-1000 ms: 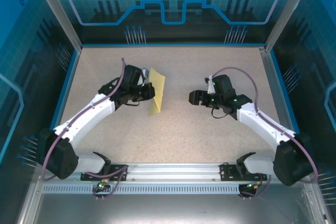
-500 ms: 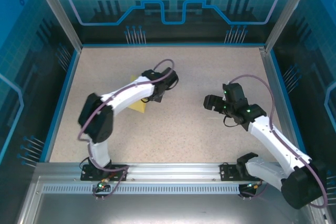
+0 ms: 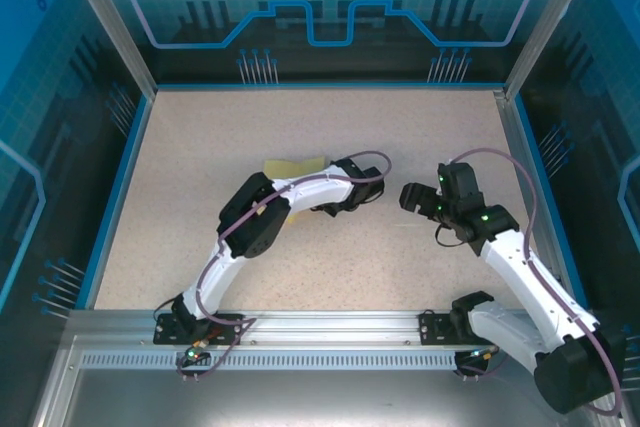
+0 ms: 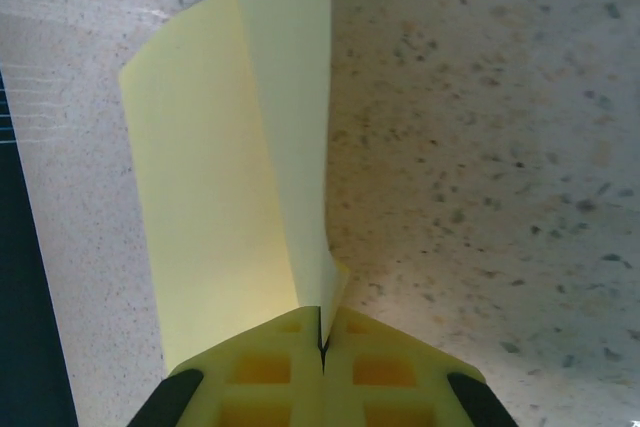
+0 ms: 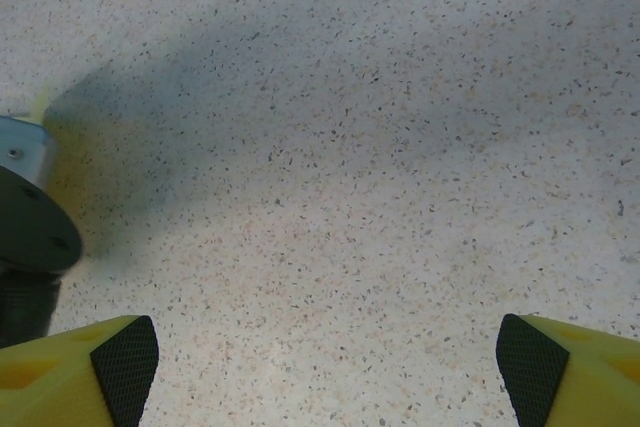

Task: Fold a paper plane with a square sheet of paper (pick it up from the middle)
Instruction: Turn over the square sheet of paper at the center of the table, then move the square sheet of paper to the center of the table.

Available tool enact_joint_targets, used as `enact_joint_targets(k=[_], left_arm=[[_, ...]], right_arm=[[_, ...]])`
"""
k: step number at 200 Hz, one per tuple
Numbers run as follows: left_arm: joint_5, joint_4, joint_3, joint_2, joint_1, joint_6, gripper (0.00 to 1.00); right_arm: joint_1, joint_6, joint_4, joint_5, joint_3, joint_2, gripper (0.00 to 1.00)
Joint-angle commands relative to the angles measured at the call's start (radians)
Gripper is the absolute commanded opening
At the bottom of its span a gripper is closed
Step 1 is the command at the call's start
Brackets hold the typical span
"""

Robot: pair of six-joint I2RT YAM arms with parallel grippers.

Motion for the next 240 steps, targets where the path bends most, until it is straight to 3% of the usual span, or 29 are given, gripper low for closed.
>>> enact_joint_targets(k=[1,44,82,107,134,155,189,240], left_arm=[[0.029,0.002,0.047,0.032,-0.019,-0.009,0.05],[0.117,0.037,0.063,0.075,-0.059,-0.001,0.18],[0.18,0.024,0.118,0.038,-0.069,0.015,0.37],[0.356,0.088,0.118,-0.107,-0.097,0.035,0.49],[0.567,0.237,0.003,-0.307,-0.082,0.017,0.61],[0.709,0.347,-0.137,-0.445,-0.018,-0.029,0.64],[0.871,0.536,-0.44,-0.652,0.175,-0.139,0.68],[0.93,0.605,-0.714,-0.804,0.402,-0.193,0.77]], right_arm=[[-0.019,0.011,-0.027,-0.012,-0.013,-0.017,0.92],[-0.024,0.017,-0.02,-0.025,-0.019,-0.016,0.92],[-0.025,0.02,-0.02,-0.031,-0.019,-0.014,0.92],[-0.027,0.021,-0.017,-0.04,-0.018,-0.006,0.92],[-0.037,0.0,0.016,-0.103,-0.019,0.02,0.94],[-0.039,-0.02,0.063,-0.168,-0.02,0.056,0.96],[0.02,-0.035,0.133,-0.216,0.021,0.178,0.95],[0.282,0.009,0.199,-0.163,0.259,0.541,0.88]])
